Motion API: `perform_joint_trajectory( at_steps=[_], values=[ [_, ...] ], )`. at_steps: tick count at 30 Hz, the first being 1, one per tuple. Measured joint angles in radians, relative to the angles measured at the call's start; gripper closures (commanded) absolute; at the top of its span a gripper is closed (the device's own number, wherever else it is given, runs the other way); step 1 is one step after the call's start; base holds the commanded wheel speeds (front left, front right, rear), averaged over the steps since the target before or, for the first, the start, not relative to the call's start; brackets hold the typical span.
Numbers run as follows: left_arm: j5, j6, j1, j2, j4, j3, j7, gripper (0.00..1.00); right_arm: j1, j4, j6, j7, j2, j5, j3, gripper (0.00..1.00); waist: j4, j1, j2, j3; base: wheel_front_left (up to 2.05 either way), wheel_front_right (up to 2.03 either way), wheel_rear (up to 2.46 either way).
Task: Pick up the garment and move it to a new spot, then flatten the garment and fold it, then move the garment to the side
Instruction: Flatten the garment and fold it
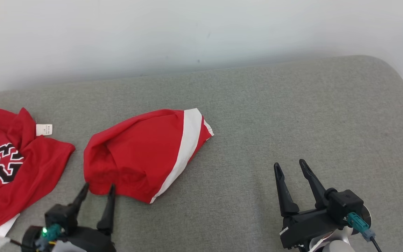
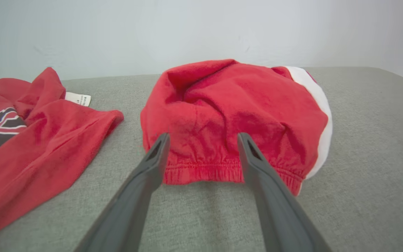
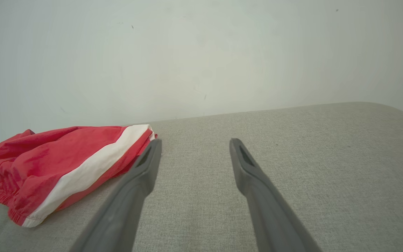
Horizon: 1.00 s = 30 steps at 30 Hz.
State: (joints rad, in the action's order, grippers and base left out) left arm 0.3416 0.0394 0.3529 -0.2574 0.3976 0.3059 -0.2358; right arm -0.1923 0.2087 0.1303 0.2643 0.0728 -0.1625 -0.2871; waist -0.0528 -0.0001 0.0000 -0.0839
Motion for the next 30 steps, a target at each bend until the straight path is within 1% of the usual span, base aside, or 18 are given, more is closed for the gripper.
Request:
perform_joint_trajectory(
  at_steps=[1,4,7,9,14,16,19,23,30],
  values=[
    [0.003,0.008,-0.028,0.015,-0.022,-0.002,-0.007,0.00,0.002,0.001,0.000,0.000,0.000,0.000,0.002,0.00,0.005,0.0000,0.0000,0.003,0.00,0.00,0.00],
    [0.009,0.011,-0.071,0.040,-0.075,0.006,-0.015,0.00,0.005,0.001,0.000,0.000,0.001,0.000,0.007,0.00,0.015,-0.0001,0.0000,0.006,0.00,0.00,0.00],
    [0.008,0.006,-0.109,0.057,-0.119,0.035,-0.016,0.00,0.007,-0.001,0.000,0.000,0.002,0.000,0.006,0.00,0.023,-0.0001,0.0000,0.003,0.00,0.00,0.00],
    [0.009,-0.002,-0.123,0.069,-0.124,0.050,-0.016,0.00,0.007,-0.001,0.000,0.000,0.002,-0.001,0.003,0.00,0.027,0.0000,0.0000,-0.002,0.00,0.00,0.00],
    [0.024,-0.004,-0.128,0.086,-0.093,0.066,-0.007,0.00,-0.006,-0.001,0.000,0.000,0.003,-0.005,-0.012,0.00,0.016,0.0000,0.0000,-0.016,0.00,0.00,0.00],
    [0.031,-0.012,-0.127,0.094,-0.077,0.068,-0.007,0.00,-0.008,0.000,0.000,0.000,0.006,-0.006,-0.013,0.00,0.005,0.0000,0.0001,-0.021,0.00,0.00,0.00],
    [0.034,-0.020,-0.118,0.103,-0.048,0.073,-0.012,0.00,-0.018,0.000,0.000,0.000,0.007,-0.006,-0.011,0.00,-0.015,0.0000,0.0000,-0.029,0.00,0.00,0.00],
    [0.035,-0.021,-0.099,0.112,-0.007,0.072,-0.015,0.00,-0.021,-0.001,0.000,0.000,0.009,-0.006,-0.009,0.00,-0.046,0.0001,0.0000,-0.039,0.00,0.00,0.00],
    [0.031,-0.030,-0.058,0.117,0.065,0.057,-0.021,0.00,-0.024,-0.001,0.000,0.000,0.008,-0.006,-0.012,0.00,-0.092,0.0001,0.0000,-0.052,0.00,0.00,0.00]
  ],
)
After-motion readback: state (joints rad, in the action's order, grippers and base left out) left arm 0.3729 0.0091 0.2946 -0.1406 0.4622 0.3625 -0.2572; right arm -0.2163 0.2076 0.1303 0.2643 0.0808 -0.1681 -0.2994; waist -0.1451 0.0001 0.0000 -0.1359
